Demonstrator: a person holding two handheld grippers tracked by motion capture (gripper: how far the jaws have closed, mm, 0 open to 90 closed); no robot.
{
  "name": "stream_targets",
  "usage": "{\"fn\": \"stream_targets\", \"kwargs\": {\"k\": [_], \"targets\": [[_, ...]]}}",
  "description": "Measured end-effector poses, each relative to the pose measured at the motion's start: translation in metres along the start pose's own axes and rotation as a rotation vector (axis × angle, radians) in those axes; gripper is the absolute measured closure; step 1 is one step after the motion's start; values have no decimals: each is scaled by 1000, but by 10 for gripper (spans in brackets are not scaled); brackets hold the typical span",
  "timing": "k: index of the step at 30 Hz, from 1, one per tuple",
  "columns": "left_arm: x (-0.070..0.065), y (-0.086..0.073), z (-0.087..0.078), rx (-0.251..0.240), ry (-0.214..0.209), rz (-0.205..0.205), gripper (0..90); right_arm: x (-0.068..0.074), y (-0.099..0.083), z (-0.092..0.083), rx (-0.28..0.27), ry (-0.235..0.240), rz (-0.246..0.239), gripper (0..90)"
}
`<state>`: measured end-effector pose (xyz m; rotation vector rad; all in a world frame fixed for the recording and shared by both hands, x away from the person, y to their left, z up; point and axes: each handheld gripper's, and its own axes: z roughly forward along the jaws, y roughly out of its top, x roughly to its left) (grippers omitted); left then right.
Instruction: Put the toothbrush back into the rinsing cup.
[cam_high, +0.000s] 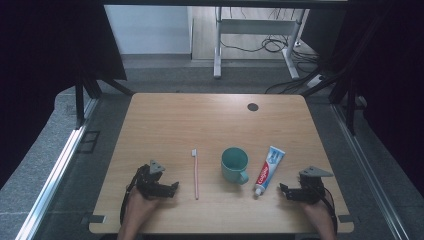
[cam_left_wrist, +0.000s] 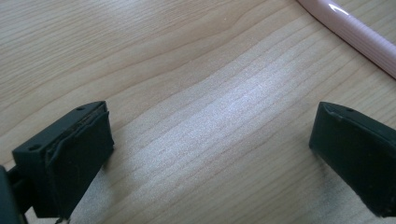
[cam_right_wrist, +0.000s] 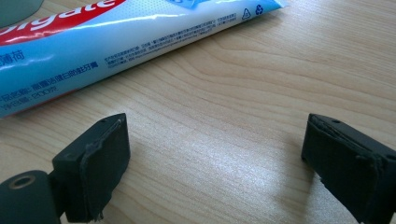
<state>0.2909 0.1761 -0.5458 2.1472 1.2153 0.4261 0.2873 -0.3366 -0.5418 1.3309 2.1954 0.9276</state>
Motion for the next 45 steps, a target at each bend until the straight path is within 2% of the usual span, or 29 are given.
{"fn": "stream_targets", "kwargs": {"k": [5, 11, 27, 30, 33, 38, 45], "targets": [[0, 0, -1, -9, 7, -13, 10, 0, 0, 0, 0, 0, 0, 74], [1, -1, -2, -28, 27, -35, 79, 0, 0, 0, 0, 0, 0, 75], [1, -1, -2, -26, 23, -29, 75, 0, 0, 0, -1, 1, -1, 76], [0, 1, -3, -13, 21, -25, 79, 0, 0, 0, -1, 1, -1, 76], [0, 2, -3, -3, 14, -15, 102, 0, 0, 0, 0, 1, -1, 76], [1, 5, -5, 4, 28, -6, 134, 0, 0, 0, 0, 1, -1, 76], [2, 7, -8, 7, 25, -10, 192, 0, 0, 0, -1, 1, -1, 76]]}}
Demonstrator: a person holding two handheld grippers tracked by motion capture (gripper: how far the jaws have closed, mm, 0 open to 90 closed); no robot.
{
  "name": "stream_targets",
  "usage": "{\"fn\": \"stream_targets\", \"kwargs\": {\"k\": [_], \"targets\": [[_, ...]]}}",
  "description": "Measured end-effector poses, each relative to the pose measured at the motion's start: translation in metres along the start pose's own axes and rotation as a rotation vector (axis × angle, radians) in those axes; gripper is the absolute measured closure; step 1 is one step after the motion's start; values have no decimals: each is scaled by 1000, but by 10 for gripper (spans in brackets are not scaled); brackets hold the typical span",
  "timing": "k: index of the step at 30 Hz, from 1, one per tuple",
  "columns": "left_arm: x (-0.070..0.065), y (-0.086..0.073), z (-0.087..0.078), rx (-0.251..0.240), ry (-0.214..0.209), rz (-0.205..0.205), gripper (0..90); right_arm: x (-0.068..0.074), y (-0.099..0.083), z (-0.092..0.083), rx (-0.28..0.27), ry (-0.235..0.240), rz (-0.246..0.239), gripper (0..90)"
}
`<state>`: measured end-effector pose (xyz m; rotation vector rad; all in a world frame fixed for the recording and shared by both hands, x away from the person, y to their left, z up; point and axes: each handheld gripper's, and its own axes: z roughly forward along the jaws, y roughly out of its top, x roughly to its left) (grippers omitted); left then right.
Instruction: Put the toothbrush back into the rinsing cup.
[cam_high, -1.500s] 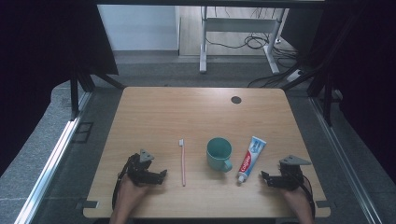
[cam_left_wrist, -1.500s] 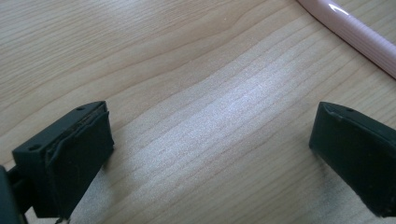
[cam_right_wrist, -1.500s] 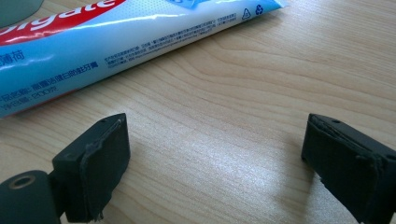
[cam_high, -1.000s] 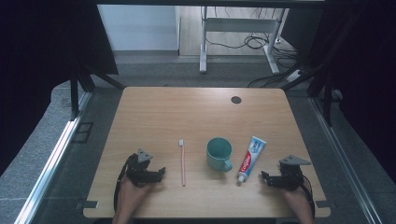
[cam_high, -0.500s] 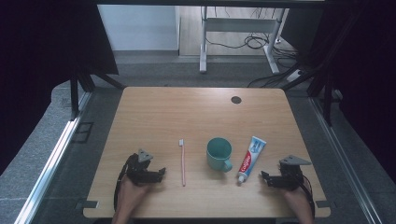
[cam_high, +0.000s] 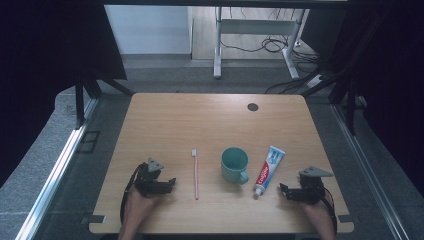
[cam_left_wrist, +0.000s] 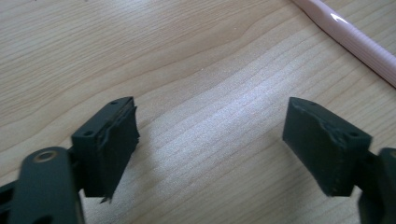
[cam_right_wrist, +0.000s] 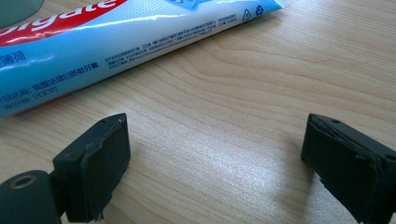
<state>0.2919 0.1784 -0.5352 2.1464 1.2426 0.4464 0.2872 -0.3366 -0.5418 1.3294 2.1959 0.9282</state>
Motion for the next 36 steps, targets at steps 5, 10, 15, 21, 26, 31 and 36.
{"fn": "stream_targets", "kwargs": {"k": [5, 10, 15, 21, 26, 31, 36], "targets": [[0, 2, -2, 0, -31, 0, 316, 0, 0, 0, 0, 0, 1, 76], [-2, 4, -3, -3, -73, 4, 478, 0, 0, 0, 0, 0, 1, 76], [-3, 8, -4, -10, -112, 11, 638, 0, 0, 0, 0, 0, 0, 76], [-6, 14, -6, -25, -159, 40, 845, 0, 0, 0, 0, 0, 1, 76], [-9, 19, -6, -30, -203, 45, 899, 0, 0, 0, 0, 0, 1, 76], [-14, 25, -4, -33, -241, 43, 900, 0, 0, 0, 0, 0, 0, 76], [-21, 33, -2, -33, -271, 61, 900, 0, 0, 0, 0, 0, 0, 76]]}}
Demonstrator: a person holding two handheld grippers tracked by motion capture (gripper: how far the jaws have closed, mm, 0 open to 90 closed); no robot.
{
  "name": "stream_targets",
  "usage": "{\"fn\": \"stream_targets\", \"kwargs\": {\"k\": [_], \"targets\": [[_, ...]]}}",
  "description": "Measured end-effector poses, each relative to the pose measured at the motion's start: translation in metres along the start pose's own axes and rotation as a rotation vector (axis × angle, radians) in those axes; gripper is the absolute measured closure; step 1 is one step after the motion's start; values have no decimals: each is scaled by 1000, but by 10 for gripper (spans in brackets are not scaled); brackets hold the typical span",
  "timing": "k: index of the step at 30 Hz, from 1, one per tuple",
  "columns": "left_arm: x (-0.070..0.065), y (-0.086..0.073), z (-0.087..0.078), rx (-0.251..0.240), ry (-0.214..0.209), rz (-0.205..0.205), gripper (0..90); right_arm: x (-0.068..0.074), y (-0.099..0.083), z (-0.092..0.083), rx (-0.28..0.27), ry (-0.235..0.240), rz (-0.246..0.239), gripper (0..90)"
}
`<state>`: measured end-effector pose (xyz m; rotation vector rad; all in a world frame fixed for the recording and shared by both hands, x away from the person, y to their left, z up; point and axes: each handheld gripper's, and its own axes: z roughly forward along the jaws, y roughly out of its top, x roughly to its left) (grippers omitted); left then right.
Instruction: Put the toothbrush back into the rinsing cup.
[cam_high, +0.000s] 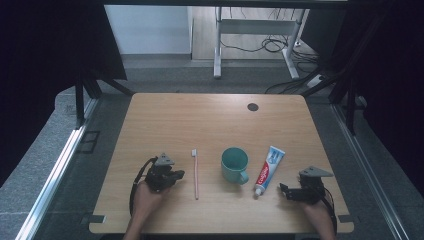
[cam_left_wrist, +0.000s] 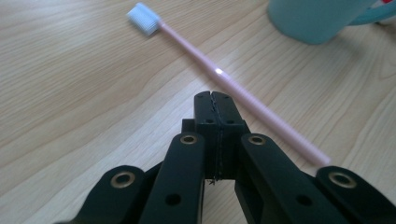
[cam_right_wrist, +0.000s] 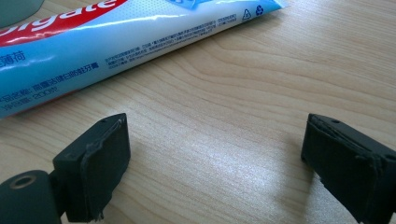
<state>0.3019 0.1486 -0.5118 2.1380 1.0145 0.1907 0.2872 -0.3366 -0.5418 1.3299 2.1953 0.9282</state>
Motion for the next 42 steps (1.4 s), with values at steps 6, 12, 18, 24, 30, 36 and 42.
{"fn": "stream_targets", "kwargs": {"k": [6, 12, 18, 24, 30, 36, 42], "targets": [[-8, 8, 8, 4, -38, 14, 900, 0, 0, 0, 0, 0, 0, 76], [-17, 11, 18, 19, -73, 30, 900, 0, 0, 0, 0, 0, -1, 76], [-24, 10, 26, 33, -112, 35, 900, 0, 0, 0, 0, 0, 0, 76], [-31, 9, 31, 50, -136, 42, 900, 0, 0, 0, 0, 0, 0, 76], [-36, 7, 35, 70, -135, 45, 900, 0, 0, 0, 0, 0, 0, 76], [-36, 5, 33, 96, -107, 63, 900, 0, 0, 0, 0, 0, 0, 76], [-29, -2, 28, 111, -85, 52, 900, 0, 0, 0, 0, 0, 0, 76]]}}
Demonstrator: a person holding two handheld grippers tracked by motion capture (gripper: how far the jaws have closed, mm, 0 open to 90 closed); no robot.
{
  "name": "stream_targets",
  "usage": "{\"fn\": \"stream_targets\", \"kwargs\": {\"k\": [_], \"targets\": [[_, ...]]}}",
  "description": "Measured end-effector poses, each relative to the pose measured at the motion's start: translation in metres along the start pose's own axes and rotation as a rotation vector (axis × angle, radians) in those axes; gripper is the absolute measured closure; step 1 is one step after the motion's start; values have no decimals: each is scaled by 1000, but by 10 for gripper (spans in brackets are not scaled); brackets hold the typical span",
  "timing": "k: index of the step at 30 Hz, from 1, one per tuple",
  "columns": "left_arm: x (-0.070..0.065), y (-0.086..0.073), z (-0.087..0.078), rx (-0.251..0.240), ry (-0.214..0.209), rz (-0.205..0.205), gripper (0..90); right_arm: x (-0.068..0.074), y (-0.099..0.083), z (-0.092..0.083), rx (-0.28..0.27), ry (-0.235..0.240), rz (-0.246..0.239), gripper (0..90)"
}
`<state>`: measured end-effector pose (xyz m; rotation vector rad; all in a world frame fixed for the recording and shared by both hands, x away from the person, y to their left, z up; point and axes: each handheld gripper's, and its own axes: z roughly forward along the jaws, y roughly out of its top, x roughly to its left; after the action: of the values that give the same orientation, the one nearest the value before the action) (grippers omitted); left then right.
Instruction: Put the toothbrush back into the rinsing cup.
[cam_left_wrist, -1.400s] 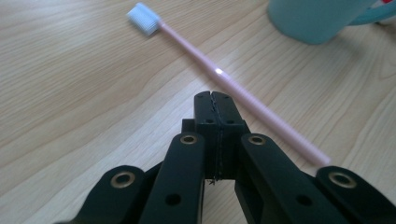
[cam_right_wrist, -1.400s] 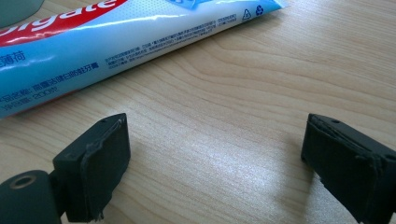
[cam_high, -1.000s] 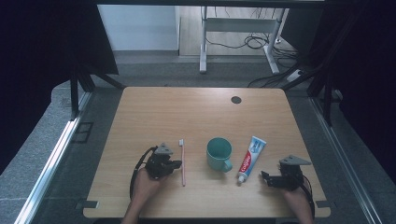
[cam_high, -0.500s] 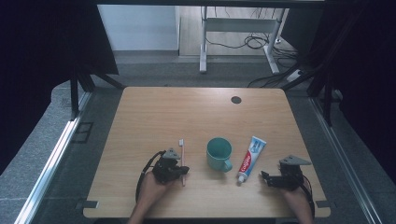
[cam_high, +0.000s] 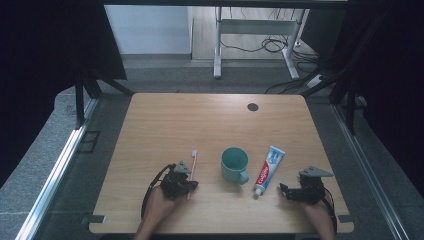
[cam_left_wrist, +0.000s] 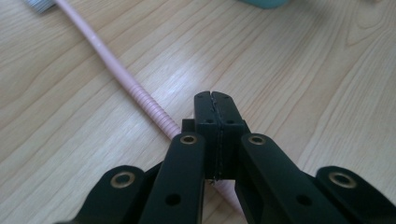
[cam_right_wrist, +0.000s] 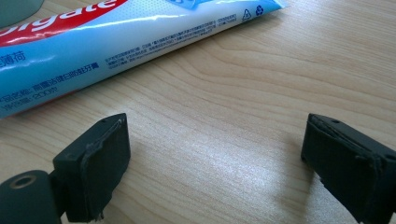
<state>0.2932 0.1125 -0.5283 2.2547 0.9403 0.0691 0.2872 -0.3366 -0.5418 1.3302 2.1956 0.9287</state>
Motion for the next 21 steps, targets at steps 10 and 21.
{"fn": "stream_targets", "kwargs": {"k": [10, 21], "targets": [[15, -13, -15, -11, 34, -36, 899, 0, 0, 0, 0, 0, 0, 76], [22, -18, -24, -26, 48, -59, 899, 0, 0, 0, 0, 0, 0, 76]]}}
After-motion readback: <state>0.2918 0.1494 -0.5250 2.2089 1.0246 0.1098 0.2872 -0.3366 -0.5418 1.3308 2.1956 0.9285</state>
